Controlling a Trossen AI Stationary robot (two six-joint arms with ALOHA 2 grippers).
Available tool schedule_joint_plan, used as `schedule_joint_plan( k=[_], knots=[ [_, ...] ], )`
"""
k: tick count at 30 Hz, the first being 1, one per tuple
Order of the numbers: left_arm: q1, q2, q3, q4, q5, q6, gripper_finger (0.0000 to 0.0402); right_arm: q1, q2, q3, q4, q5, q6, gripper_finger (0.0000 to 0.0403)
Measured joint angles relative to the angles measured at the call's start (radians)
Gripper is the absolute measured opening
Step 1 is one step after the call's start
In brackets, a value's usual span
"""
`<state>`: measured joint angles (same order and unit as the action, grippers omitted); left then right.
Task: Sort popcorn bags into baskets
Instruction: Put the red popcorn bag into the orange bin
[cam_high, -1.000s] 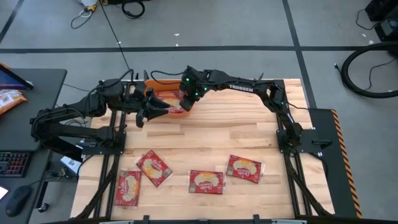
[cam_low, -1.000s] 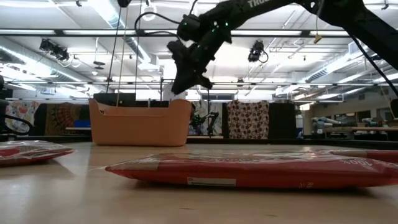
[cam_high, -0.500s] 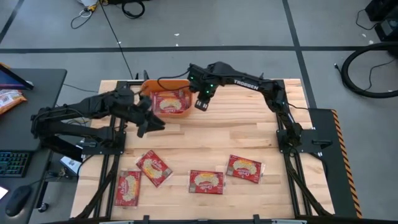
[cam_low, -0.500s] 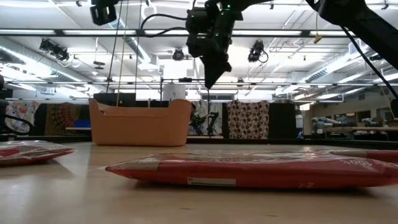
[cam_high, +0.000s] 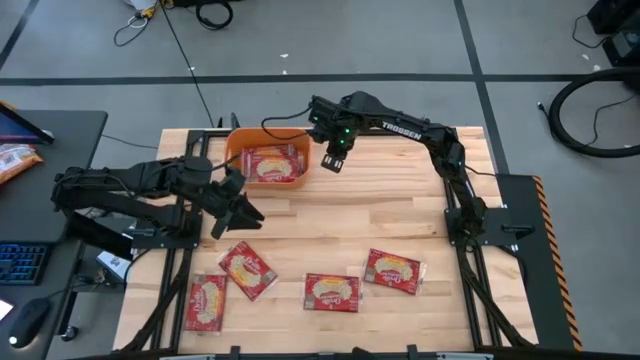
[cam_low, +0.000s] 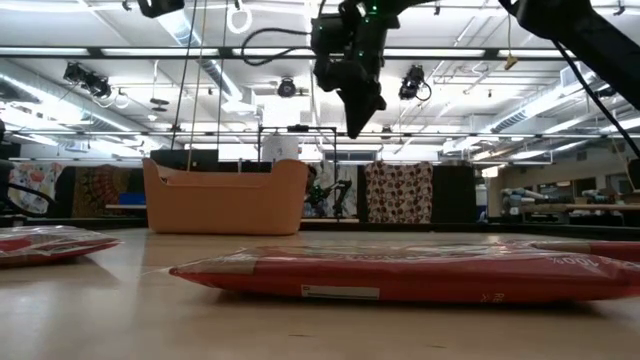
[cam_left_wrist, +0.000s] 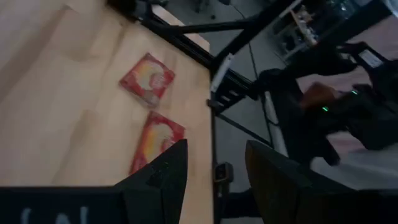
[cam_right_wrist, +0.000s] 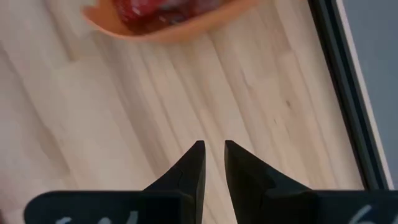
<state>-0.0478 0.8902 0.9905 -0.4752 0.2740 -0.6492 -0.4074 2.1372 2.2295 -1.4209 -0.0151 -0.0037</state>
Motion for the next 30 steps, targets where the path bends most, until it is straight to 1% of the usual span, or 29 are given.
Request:
schedule_joint_plan(
  k=[3,5,13,19,23,27,30],
  knots=[
    [-0.031,0.000,0.000,-0.025,-0.003,-0.038,0.0167,-0.012,-0.008,0.000,-0.025,0.001,0.000,0.0065],
    [-0.050,0.000,0.000,-0.061,-0.023,-0.048,0.0167,-0.015,-0.023,0.000,-0.020,0.001,-0.005,0.0065],
    [-0.111,0.000,0.000,-0.242,-0.229,-0.068,0.0167,0.021,-0.109,0.000,0.033,0.055,-0.023,0.0065],
    [-0.121,0.000,0.000,-0.337,-0.365,-0.065,0.0167,0.082,-0.161,0.000,0.093,0.094,-0.027,0.0065],
    [-0.121,0.009,0.000,-0.384,-0.448,-0.064,0.0167,0.133,-0.187,0.000,0.120,0.105,-0.078,0.0065],
    [-0.120,0.039,0.000,-0.424,-0.477,-0.061,0.0167,0.185,-0.194,0.000,0.142,0.109,-0.119,0.0065],
    [-0.121,0.082,0.000,-0.428,-0.468,-0.044,0.0167,0.226,-0.194,0.000,0.158,0.165,-0.133,0.0065]
  ],
)
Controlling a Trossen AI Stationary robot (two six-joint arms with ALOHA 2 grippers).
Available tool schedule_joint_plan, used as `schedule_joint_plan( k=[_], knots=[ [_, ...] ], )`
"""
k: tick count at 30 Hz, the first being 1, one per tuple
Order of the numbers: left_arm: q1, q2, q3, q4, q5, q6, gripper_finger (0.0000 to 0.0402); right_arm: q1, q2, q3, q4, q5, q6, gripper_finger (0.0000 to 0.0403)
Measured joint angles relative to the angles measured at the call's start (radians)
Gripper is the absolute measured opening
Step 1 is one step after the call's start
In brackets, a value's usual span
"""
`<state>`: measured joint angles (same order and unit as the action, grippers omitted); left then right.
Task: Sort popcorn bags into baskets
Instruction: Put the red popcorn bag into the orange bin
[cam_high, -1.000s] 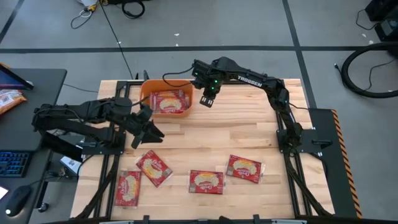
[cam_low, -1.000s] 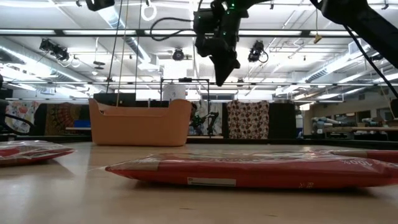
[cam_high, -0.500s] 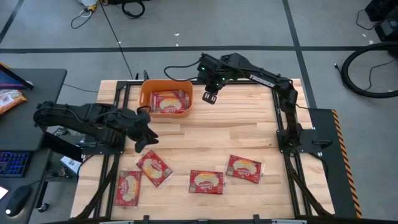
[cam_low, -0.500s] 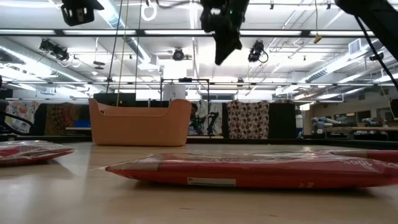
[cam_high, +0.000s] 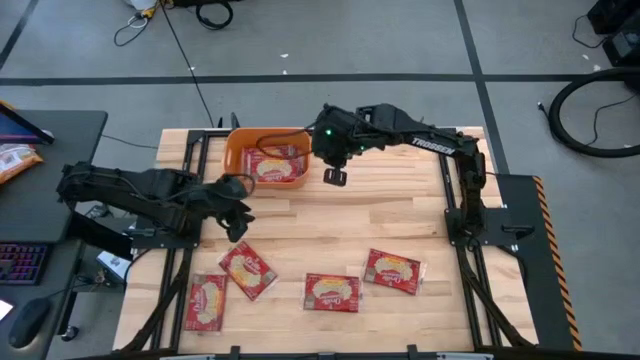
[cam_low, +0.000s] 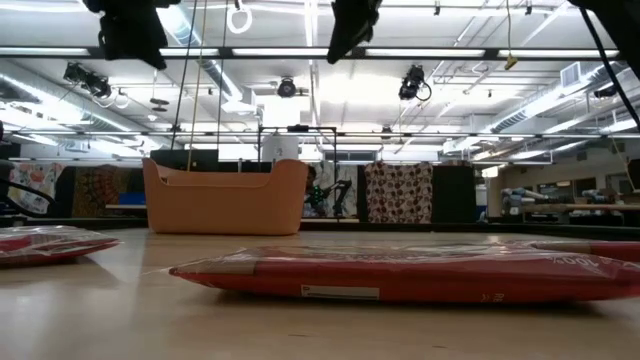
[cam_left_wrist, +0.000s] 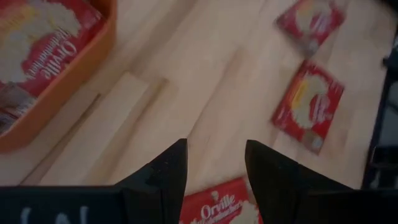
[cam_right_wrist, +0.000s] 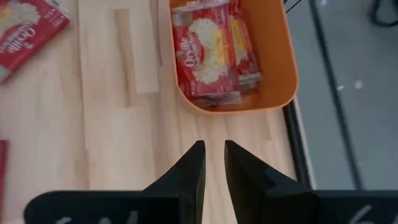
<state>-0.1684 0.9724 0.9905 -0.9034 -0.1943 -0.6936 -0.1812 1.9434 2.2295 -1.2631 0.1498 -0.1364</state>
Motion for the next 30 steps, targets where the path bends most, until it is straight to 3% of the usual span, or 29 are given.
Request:
schedule_joint_plan(
  k=[10,21,30],
  knots=[
    [-0.008,0.170,0.000,0.005,0.150,0.110,0.0167,0.095,0.000,0.000,0.018,0.071,-0.053,0.0059],
    [-0.090,0.227,0.000,0.034,0.080,0.239,0.0167,0.177,-0.001,-0.020,0.105,0.094,-0.098,0.0043],
    [-0.147,0.239,0.000,0.083,0.064,0.234,0.0167,0.231,-0.011,-0.246,0.298,0.006,-0.040,0.0042]
  ],
)
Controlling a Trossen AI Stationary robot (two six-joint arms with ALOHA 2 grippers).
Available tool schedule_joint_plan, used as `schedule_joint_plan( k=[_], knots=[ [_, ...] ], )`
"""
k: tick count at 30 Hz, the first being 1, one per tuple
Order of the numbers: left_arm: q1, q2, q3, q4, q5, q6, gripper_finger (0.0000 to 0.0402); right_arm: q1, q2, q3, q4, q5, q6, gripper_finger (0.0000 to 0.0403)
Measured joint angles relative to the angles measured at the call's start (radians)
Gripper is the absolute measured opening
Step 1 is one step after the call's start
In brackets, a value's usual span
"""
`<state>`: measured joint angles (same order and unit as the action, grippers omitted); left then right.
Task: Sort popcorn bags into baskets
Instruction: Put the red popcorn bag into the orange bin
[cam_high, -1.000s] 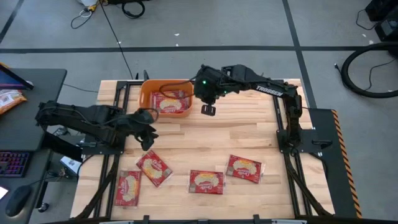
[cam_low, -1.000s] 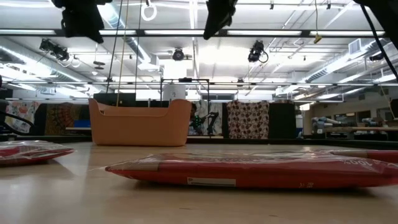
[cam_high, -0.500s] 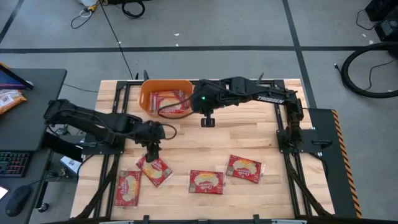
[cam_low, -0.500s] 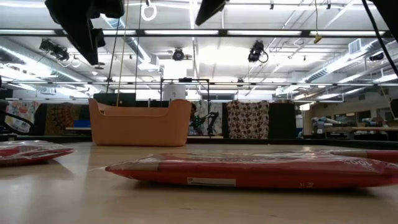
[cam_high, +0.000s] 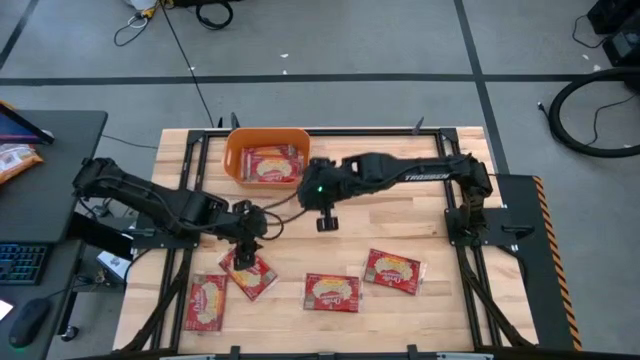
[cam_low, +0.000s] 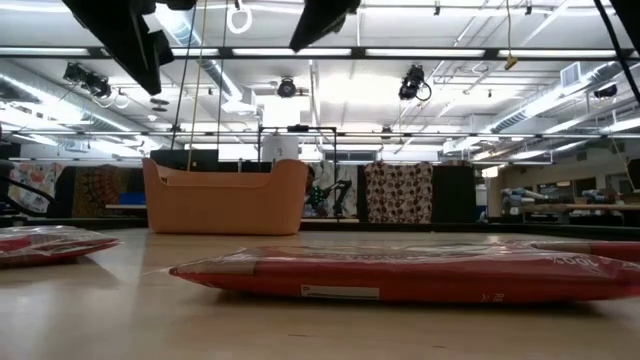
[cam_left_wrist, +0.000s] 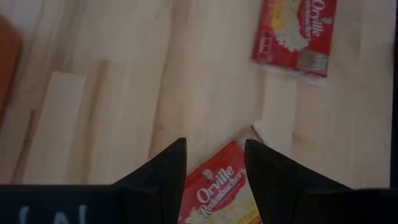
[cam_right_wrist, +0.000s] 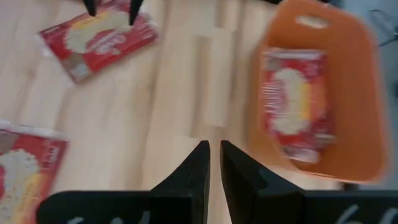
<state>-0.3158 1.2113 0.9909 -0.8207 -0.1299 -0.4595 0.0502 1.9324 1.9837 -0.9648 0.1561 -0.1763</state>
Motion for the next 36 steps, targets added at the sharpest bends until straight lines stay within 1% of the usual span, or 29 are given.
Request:
schedule_joint_plan(
  k=[4,6,10,12,16,19,23,28,30,32,36],
  knots=[
    [-0.042,0.016,0.000,0.016,-0.001,-0.014,0.0166,0.032,-0.008,-0.122,0.072,-0.004,0.040,0.0042],
    [-0.070,0.031,-0.016,0.032,0.001,-0.020,0.0166,0.046,-0.031,-0.182,0.118,0.005,0.063,0.0042],
    [-0.125,0.034,-0.091,0.085,0.003,-0.053,0.0166,0.064,-0.122,-0.342,0.255,0.008,0.115,0.0042],
    [-0.150,0.035,-0.129,0.064,0.011,-0.080,0.0166,0.067,-0.177,-0.429,0.321,0.008,0.147,0.0042],
    [-0.178,0.033,-0.188,0.107,0.069,-0.098,0.0166,0.067,-0.281,-0.586,0.416,0.008,0.230,0.0042],
    [-0.194,0.033,-0.235,0.159,0.102,-0.097,0.0166,0.066,-0.341,-0.670,0.459,0.010,0.285,0.0042],
    [-0.195,0.033,-0.329,0.266,0.148,-0.097,0.0166,0.067,-0.393,-0.719,0.479,0.022,0.334,0.0042],
    [-0.184,0.033,-0.434,0.447,0.140,-0.060,0.0166,0.066,-0.414,-0.720,0.479,0.034,0.342,0.0042],
    [-0.170,0.033,-0.465,0.524,0.103,-0.028,0.0166,0.067,-0.417,-0.720,0.480,0.034,0.347,0.0042],
    [-0.155,0.033,-0.495,0.590,0.044,-0.004,0.0166,0.067,-0.419,-0.720,0.477,0.034,0.350,0.0042],
    [-0.095,0.033,-0.550,0.719,-0.060,0.042,0.0166,0.067,-0.424,-0.720,0.479,0.034,0.350,0.0042]
  ],
)
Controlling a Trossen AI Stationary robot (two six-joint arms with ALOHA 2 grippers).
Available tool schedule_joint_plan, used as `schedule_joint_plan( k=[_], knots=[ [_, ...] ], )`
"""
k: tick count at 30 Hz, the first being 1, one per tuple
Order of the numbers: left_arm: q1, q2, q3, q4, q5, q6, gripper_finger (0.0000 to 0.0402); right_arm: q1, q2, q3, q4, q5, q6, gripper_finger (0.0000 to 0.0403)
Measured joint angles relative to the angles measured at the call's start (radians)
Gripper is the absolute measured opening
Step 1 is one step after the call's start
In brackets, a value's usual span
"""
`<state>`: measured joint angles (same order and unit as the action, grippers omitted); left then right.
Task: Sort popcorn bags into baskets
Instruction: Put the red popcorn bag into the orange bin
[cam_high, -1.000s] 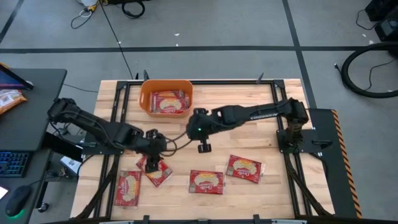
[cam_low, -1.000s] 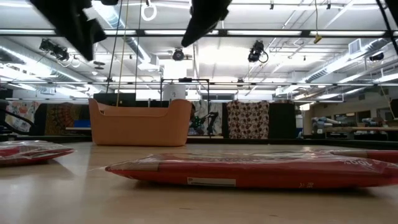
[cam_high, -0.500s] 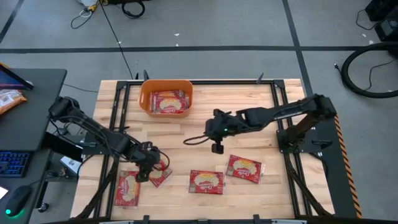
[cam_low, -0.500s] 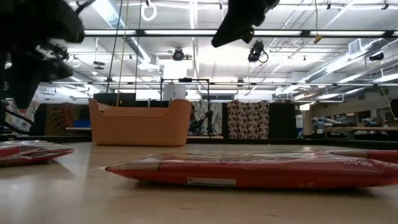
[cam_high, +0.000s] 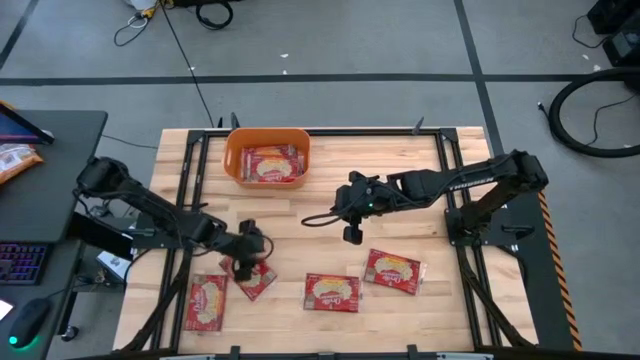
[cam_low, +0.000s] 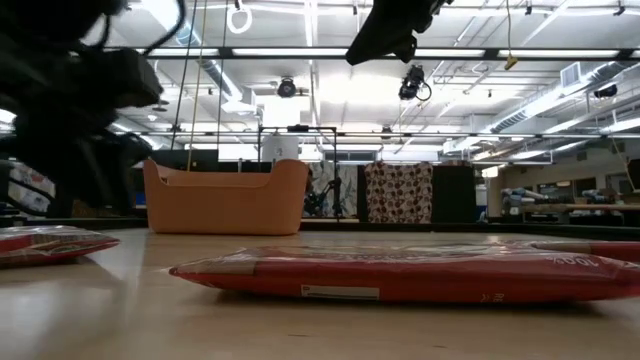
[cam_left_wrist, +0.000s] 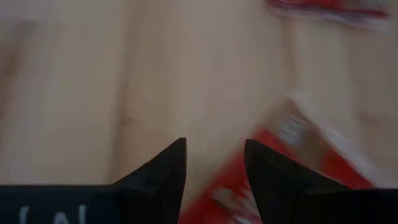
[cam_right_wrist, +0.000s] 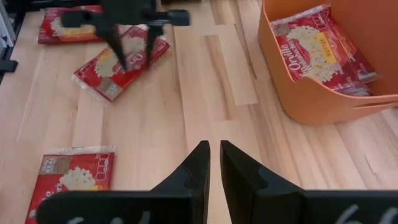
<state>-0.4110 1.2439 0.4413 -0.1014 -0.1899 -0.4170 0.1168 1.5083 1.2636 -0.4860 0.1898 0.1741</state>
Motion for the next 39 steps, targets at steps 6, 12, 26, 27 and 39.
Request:
schedule_joint_plan(
  k=[6,12,26,27,39],
  knots=[
    [0.115,-0.011,0.023,-0.008,0.203,-0.043,0.0166,0.000,0.000,0.008,-0.007,-0.001,0.001,0.0042],
    [0.106,-0.017,0.100,-0.096,0.534,-0.069,0.0166,0.000,0.000,0.008,-0.008,-0.004,0.007,0.0042],
    [0.066,0.060,0.029,-0.183,0.233,-0.016,0.0166,-0.002,0.000,0.008,0.002,-0.003,-0.012,0.0042],
    [0.071,0.071,0.028,-0.133,0.160,-0.021,0.0166,-0.002,0.000,0.008,0.003,-0.003,-0.012,0.0042],
    [0.180,0.102,0.049,0.204,0.038,-0.143,0.0166,-0.008,0.012,0.008,0.007,0.000,-0.018,0.0042]
  ],
)
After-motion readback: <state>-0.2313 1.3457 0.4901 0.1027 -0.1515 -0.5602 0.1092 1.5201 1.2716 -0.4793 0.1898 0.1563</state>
